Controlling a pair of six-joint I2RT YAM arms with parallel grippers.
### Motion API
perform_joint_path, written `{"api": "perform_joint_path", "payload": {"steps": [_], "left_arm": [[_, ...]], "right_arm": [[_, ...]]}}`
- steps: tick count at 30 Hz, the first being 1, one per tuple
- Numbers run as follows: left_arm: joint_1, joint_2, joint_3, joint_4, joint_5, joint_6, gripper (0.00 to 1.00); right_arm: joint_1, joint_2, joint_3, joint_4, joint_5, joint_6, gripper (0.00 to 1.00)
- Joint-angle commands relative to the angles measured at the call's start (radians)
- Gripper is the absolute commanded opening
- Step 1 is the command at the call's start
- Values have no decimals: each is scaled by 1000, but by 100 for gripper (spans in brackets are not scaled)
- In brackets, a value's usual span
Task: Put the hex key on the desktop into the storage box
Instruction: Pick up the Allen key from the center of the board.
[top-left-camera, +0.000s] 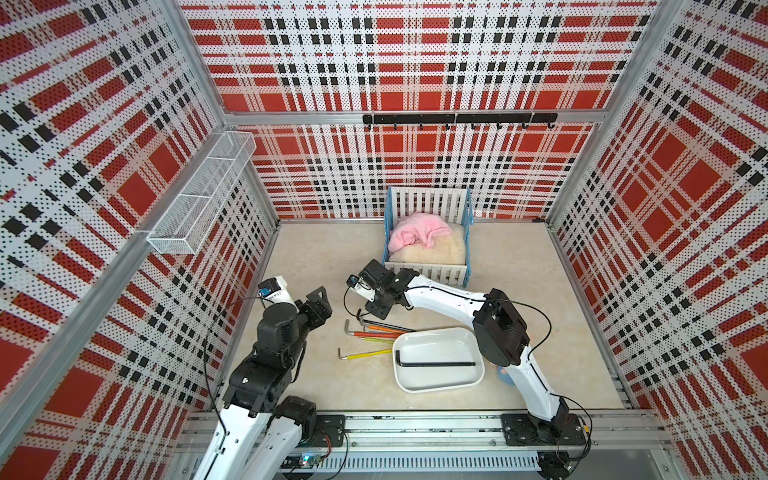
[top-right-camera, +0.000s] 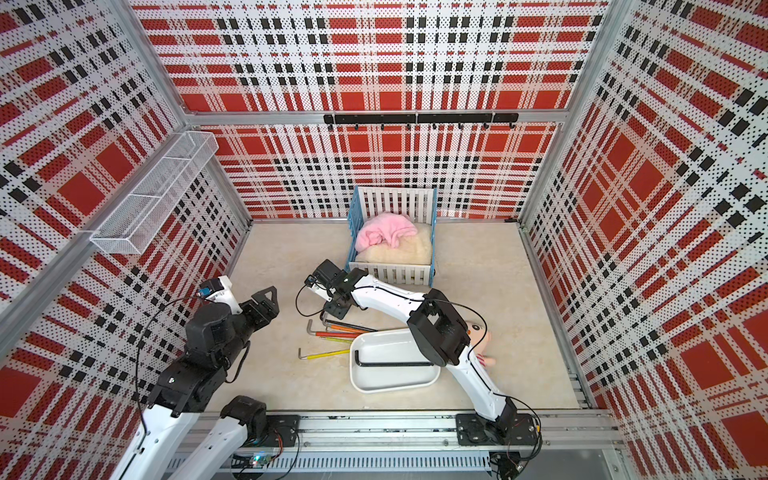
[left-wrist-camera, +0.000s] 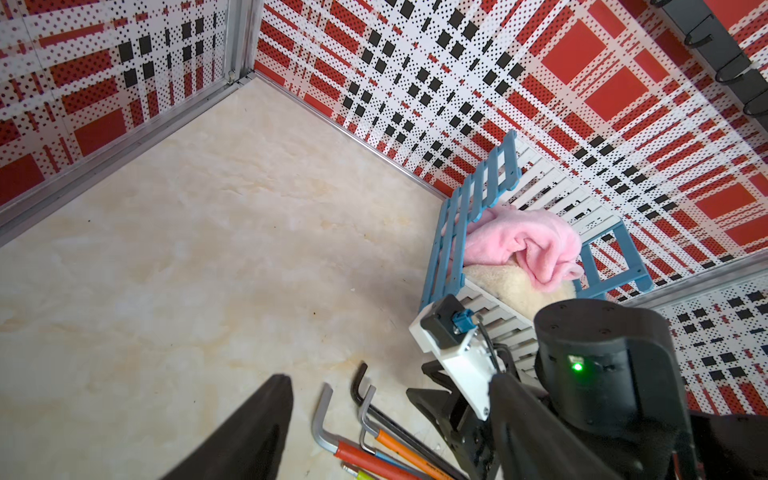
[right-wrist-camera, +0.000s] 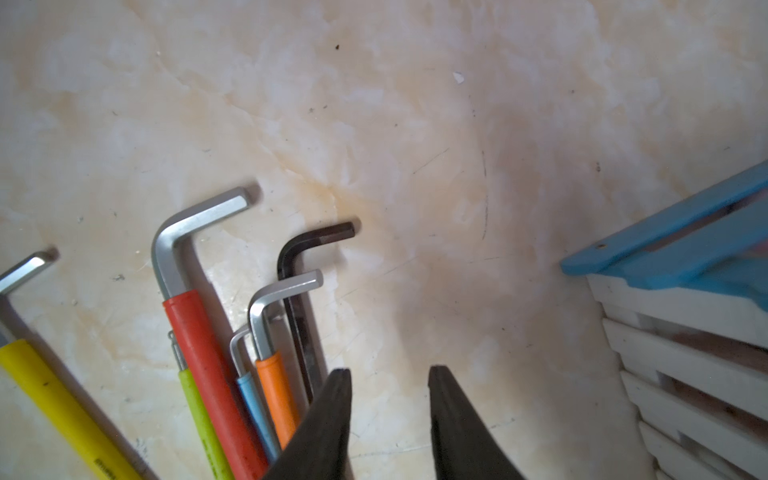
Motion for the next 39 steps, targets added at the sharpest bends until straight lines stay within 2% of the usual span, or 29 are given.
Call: {"api": "perform_joint_path", "payload": {"steps": [1,14,29,33,39], "left_arm": [[-4,-7,0,-18,14,-6,80],[-4,4,1,-17,21,0,80],[-4,7,1,-17,26,3,80],[-3,7,1,-18,27,3,80],[-3,9,1,-16,29,3,80]], "right_arm": [[16,24,8,-6,-26,-7,38],[30,54,6,-31,-72,-7,40],[33,103,29,-66,-70,11,40],[30,123,47,-87,-54,33,38],[13,147,85,-145,-61,43,26]]}}
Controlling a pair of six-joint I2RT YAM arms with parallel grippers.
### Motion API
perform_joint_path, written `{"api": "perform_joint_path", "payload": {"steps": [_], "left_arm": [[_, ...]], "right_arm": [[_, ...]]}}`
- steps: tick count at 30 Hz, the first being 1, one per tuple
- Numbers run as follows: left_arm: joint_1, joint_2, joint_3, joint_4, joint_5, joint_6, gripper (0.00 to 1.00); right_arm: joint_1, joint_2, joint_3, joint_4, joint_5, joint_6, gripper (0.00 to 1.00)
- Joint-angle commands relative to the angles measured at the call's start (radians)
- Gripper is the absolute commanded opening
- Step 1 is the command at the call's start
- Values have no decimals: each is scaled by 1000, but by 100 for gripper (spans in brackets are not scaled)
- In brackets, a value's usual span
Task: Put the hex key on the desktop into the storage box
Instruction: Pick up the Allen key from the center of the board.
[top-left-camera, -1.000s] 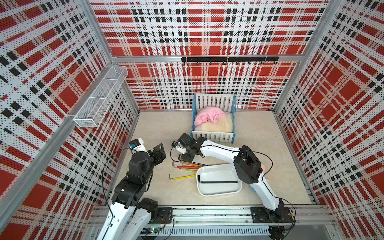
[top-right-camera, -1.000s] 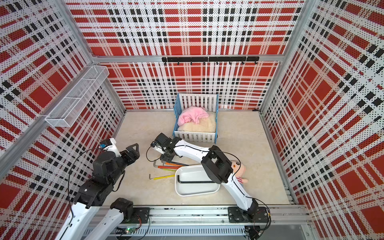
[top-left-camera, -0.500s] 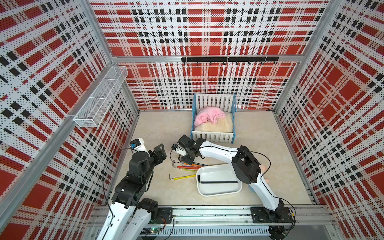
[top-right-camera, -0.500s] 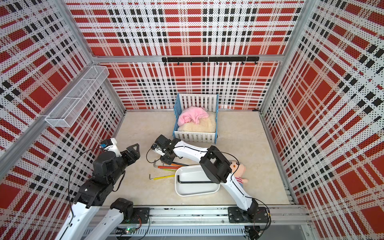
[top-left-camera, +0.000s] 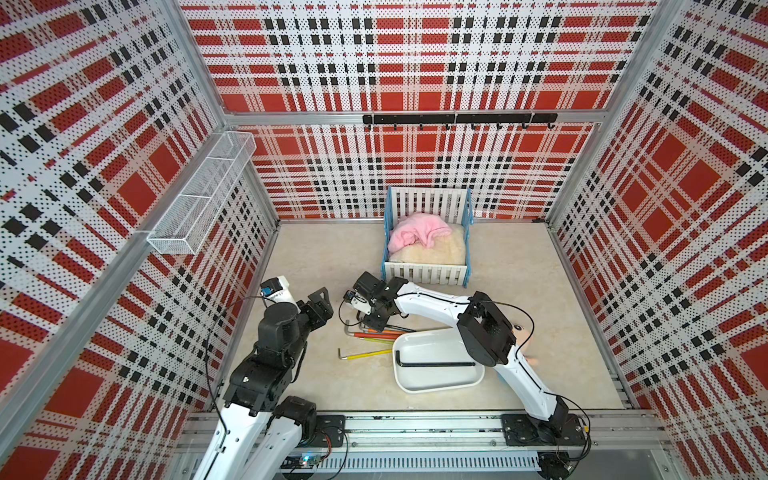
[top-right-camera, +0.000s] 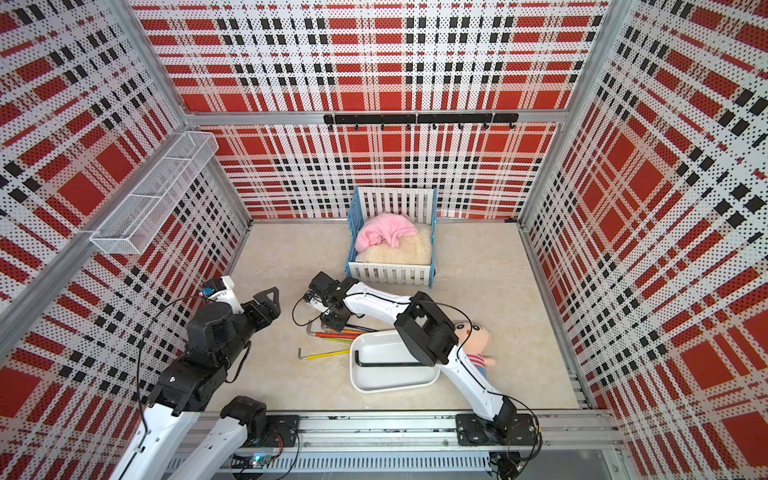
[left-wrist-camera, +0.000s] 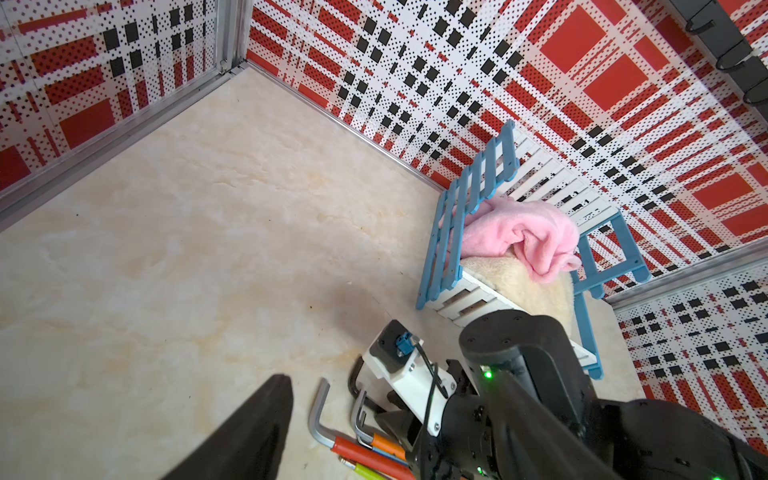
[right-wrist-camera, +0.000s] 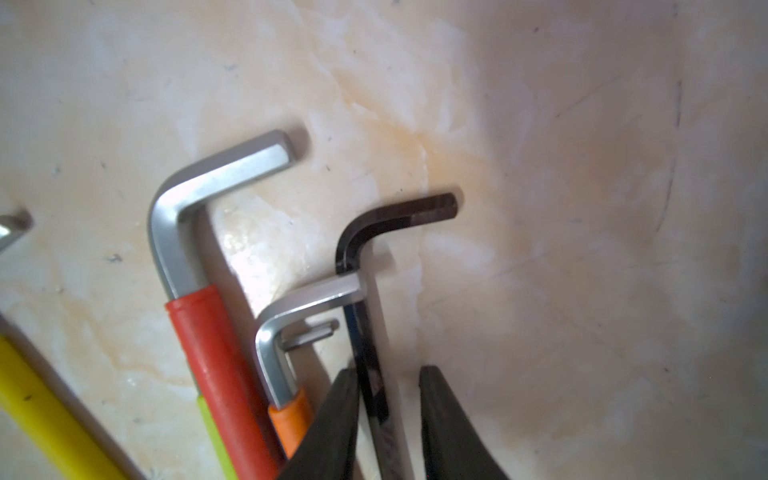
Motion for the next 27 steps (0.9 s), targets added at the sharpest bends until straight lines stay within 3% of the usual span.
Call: {"api": "perform_joint_path", "payload": {"steps": [1,9,20,27], "left_arm": [[-4,2,1,-14,8,3,80],[-1,12,4,-15,15,9,80],[9,46,21,-21,45,41,80],[15,56,22,-21,46,46,80]], "right_arm": [[-13,43,31,-71,0,20,25],[-33,76,26,-100,39,12,18],[-49,101,35,-67,62,-35,0],[-50,69,9,10,158,-66,0]]}}
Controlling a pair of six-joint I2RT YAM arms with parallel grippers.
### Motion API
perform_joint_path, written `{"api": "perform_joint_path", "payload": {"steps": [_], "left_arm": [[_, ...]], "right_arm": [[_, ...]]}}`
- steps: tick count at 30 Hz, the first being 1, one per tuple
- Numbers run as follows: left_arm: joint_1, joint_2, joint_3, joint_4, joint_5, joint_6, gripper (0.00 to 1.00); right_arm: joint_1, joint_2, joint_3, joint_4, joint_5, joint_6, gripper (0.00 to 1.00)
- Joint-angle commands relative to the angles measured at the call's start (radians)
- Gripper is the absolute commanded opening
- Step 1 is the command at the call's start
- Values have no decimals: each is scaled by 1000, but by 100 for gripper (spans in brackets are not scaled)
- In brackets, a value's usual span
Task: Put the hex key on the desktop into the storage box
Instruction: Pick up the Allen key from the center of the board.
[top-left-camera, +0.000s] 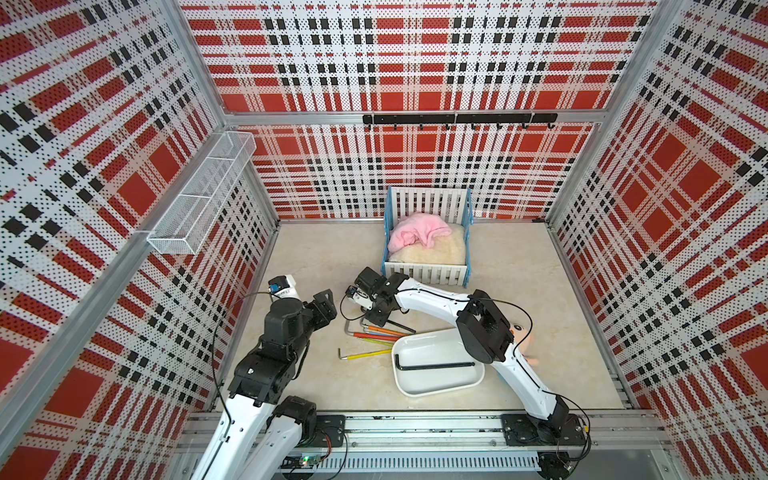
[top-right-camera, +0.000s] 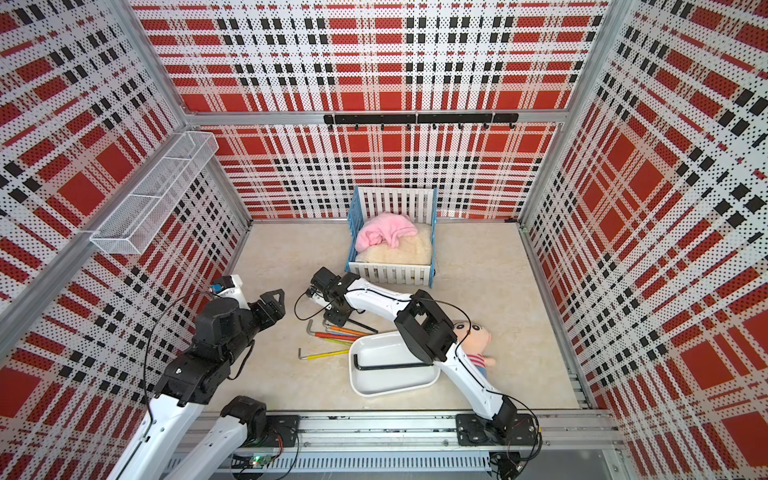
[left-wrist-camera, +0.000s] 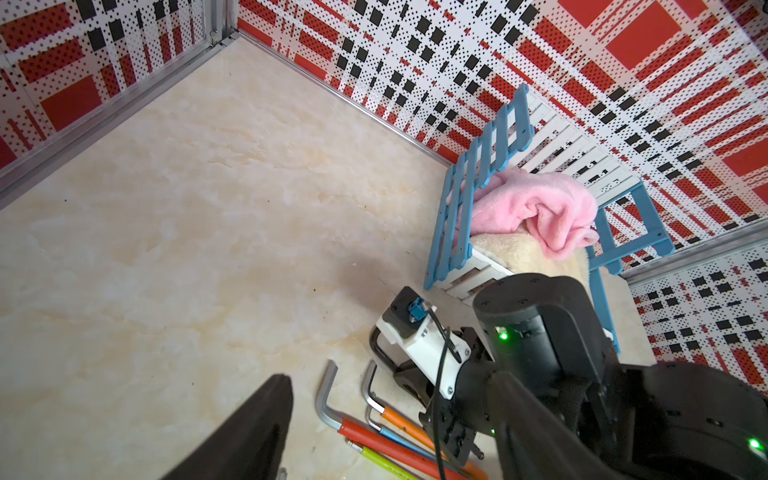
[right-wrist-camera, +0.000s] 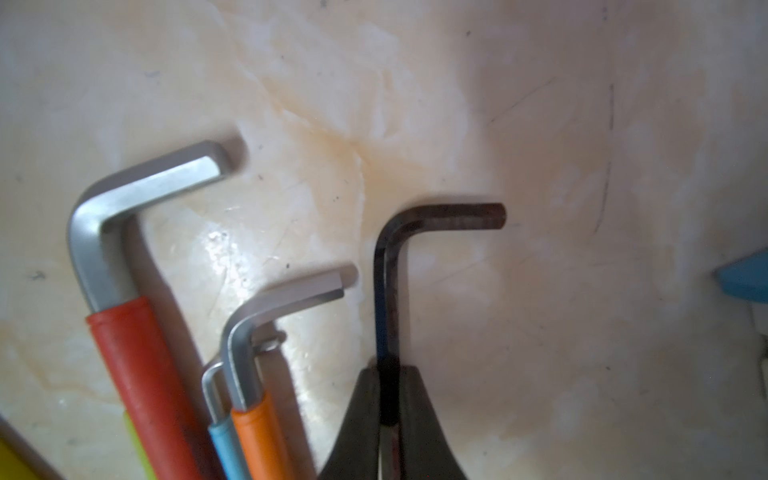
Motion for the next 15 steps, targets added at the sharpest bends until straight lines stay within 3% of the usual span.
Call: {"api": "perform_joint_path", "payload": {"steps": [1,8,15], "left_arm": [[8,4,23,-7,12,19,80],[9,6,23,-7,12,22,80],[8,8,21,-7,17,26,80]], "right_arm": [[-17,32,-43,36,122,-38,0],[-24,-14,-25,92,205,-84,0],[-34,-110,-10,78,194,-66,0]]}}
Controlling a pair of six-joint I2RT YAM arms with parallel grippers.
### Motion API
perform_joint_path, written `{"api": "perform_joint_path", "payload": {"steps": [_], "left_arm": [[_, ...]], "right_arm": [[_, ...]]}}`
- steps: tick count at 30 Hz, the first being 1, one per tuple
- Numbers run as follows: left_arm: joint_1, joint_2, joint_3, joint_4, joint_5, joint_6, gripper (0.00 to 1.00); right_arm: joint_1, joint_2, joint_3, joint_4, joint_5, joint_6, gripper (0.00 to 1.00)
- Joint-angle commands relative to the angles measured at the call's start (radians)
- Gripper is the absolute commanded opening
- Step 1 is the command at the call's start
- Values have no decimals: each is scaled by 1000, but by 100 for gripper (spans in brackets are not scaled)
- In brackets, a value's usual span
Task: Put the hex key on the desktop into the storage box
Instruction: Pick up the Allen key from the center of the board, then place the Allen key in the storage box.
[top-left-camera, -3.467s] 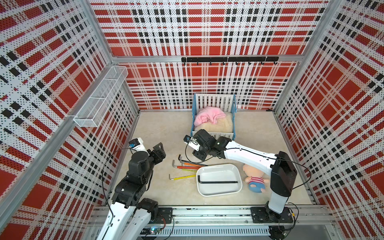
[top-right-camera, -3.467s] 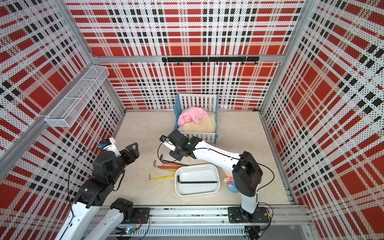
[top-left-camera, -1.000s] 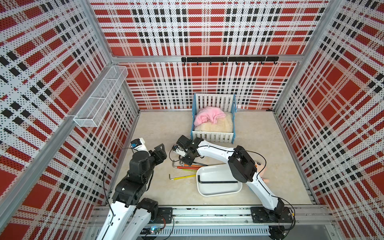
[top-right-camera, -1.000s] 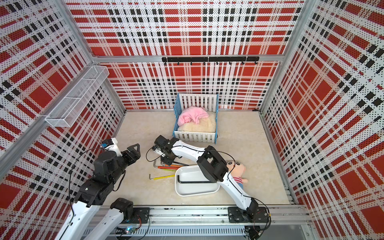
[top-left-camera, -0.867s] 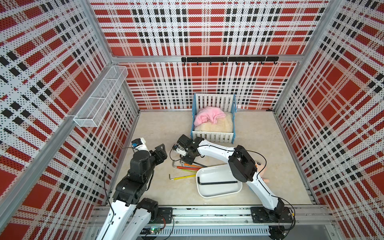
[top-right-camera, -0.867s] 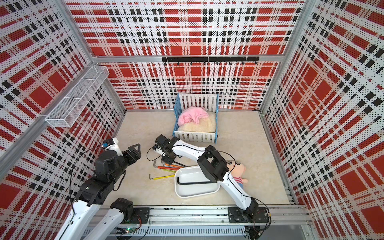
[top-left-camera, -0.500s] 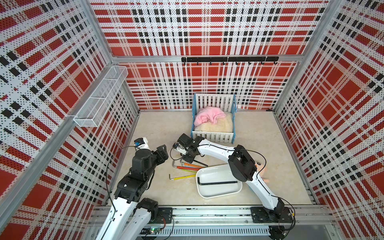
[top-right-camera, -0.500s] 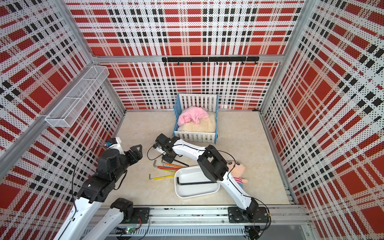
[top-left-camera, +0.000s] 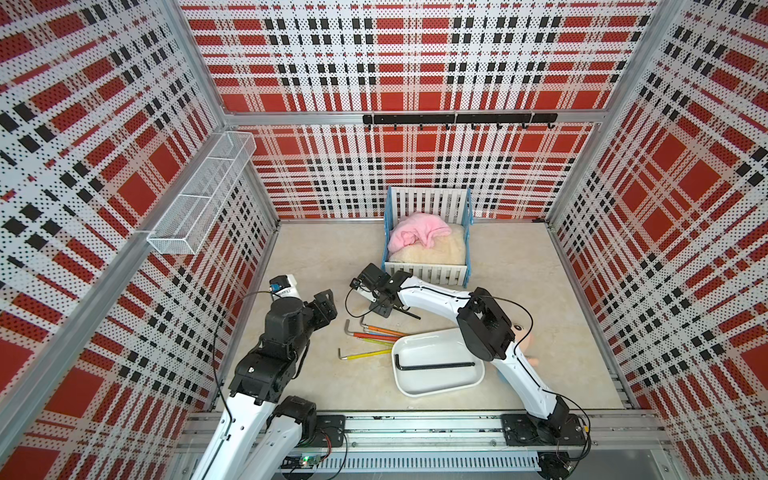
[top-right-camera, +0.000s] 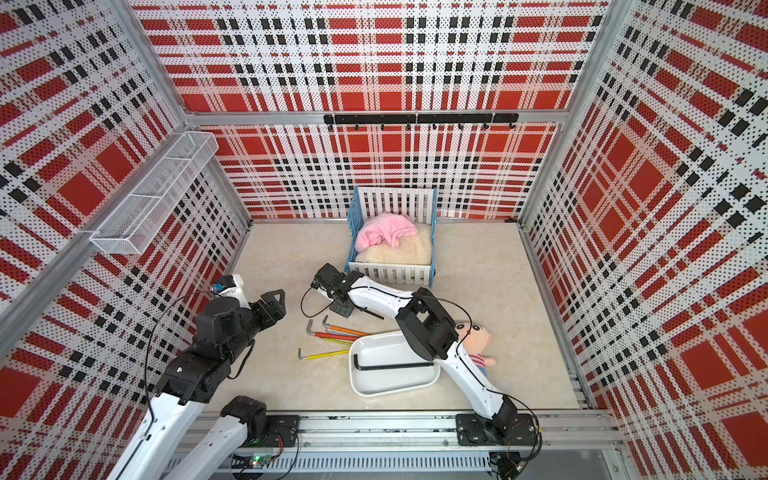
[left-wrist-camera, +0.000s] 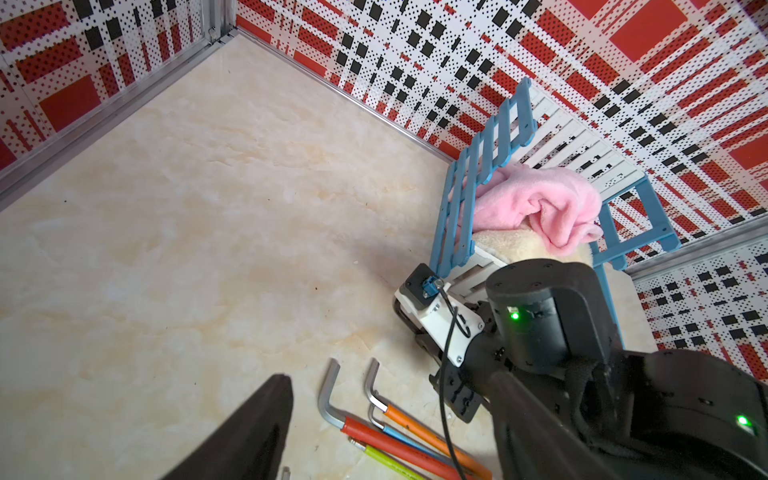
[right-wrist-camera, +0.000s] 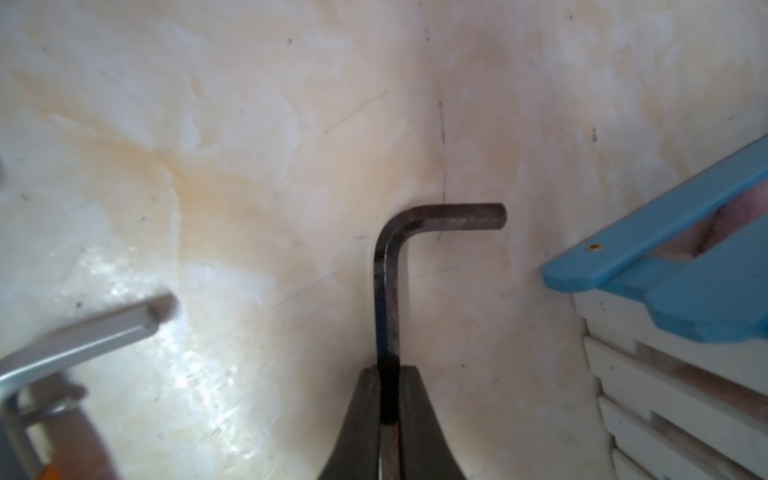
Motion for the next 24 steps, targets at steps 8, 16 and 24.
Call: {"api": "perform_joint_path", "payload": {"steps": [8,16,24], "left_arm": [[42,11,18,-2,18,20,80],[41,15,6,19,36,27,80],[42,22,-4,34,55,31,79]], "right_arm": [[-21,-251,-88,3,4,-22,0],[-19,-528,-325,11,-84,24,0],[22,-837,-708,95,-143,4,0]]}}
